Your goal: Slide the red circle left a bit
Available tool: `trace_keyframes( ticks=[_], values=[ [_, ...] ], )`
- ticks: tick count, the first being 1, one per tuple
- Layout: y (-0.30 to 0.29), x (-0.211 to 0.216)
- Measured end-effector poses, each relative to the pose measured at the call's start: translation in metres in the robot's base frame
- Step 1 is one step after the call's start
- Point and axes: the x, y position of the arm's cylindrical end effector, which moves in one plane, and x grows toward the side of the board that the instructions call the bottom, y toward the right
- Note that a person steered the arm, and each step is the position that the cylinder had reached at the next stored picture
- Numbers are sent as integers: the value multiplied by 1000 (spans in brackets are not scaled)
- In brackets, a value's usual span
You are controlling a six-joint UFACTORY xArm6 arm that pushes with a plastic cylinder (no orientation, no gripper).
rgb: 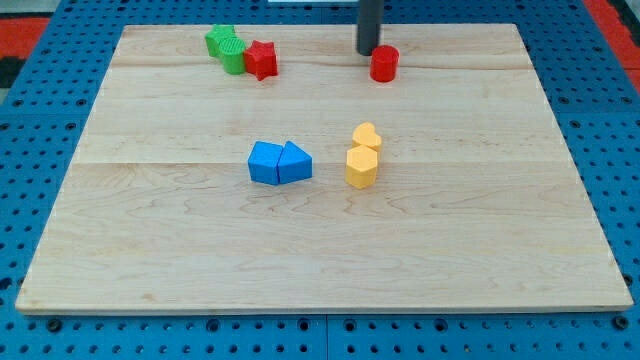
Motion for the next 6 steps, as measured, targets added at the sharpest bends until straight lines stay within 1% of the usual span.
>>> trace_keyframes(
  ticks=[1, 2, 3, 4, 5, 6],
  values=[
    [35, 3],
    [57, 24],
    [49, 44],
    [31, 33],
    [-2, 9],
    [-45, 8]
  ],
)
